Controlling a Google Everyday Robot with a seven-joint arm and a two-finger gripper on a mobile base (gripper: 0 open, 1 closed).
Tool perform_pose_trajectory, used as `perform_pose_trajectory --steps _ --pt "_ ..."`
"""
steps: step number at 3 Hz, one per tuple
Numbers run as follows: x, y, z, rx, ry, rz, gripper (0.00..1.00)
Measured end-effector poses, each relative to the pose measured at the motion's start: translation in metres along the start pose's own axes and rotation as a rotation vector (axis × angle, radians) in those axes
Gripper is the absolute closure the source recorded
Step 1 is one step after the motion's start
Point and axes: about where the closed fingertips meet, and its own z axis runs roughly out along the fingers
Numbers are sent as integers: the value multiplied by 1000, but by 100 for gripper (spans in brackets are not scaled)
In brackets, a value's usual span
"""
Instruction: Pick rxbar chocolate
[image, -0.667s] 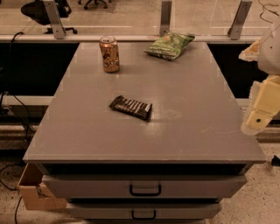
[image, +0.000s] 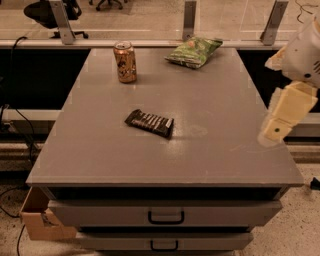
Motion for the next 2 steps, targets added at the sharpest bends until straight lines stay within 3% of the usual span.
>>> perform_pose_trajectory --steps 1,2 --pt "-54 -11 34 -31 -81 68 0" --pt "-110 -7 69 -37 -162 96 0"
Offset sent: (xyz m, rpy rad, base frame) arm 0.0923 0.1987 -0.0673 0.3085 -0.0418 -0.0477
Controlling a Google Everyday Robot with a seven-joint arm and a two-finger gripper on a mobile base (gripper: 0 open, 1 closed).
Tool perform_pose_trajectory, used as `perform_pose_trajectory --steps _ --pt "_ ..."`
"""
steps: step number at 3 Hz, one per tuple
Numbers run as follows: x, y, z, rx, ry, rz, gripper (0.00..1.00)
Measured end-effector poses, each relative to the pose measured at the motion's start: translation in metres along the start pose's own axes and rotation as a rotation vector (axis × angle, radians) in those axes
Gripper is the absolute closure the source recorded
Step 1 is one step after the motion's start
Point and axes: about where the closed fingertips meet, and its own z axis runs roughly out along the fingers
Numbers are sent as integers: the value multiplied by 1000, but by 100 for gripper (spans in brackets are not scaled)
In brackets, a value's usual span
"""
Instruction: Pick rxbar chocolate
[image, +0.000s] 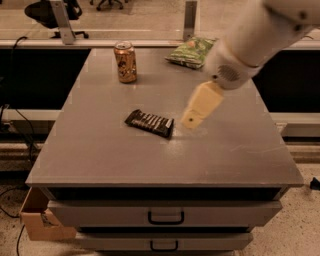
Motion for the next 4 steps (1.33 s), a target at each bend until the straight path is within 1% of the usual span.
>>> perform_pose_trajectory --steps 1,2,3,4 --pt "-11 -6 1 34 -37 4 0" --pt "-11 -5 1 32 -33 3 0" --pt "-14 -4 35 21 -12 -26 0" --pt "-13 -7 70 14 -1 -40 0"
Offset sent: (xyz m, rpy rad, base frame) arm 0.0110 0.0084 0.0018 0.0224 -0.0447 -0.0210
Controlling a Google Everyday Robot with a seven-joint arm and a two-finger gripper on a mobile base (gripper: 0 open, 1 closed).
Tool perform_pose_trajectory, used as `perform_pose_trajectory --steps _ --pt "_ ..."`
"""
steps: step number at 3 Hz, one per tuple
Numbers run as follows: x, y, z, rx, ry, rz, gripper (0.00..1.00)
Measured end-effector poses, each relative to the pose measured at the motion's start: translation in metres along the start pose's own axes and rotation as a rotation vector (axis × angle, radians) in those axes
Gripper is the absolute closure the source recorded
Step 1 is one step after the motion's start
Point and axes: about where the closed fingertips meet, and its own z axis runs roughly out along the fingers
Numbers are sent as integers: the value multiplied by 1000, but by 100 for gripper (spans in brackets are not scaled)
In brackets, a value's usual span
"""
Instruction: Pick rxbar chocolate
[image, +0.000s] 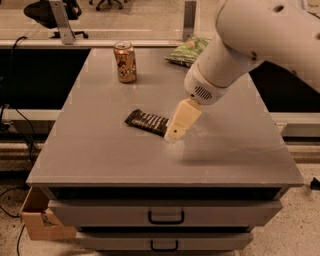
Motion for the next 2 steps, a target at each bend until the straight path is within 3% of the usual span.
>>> perform_pose_trajectory --steps 2 --pt "-13 3 48 -54 1 -9 0"
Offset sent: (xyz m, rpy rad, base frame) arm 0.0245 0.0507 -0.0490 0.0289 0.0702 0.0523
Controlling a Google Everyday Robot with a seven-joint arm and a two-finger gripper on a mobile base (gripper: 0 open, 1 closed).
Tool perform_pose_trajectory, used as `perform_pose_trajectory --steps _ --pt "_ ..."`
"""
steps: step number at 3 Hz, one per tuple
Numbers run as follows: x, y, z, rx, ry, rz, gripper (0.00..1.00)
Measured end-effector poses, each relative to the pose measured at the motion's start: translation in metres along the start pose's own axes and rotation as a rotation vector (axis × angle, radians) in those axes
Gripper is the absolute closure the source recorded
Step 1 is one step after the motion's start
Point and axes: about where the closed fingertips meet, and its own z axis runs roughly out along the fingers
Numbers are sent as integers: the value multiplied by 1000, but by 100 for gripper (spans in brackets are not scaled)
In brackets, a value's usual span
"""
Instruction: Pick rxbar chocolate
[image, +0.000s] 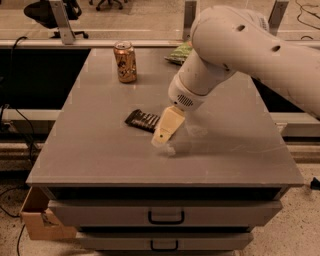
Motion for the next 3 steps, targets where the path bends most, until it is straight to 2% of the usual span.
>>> perform_pose_trajectory --steps 1,3 --pt "-16 11 5 -8 -5 -32 0" --pt "-27 24 18 -42 1 -44 0"
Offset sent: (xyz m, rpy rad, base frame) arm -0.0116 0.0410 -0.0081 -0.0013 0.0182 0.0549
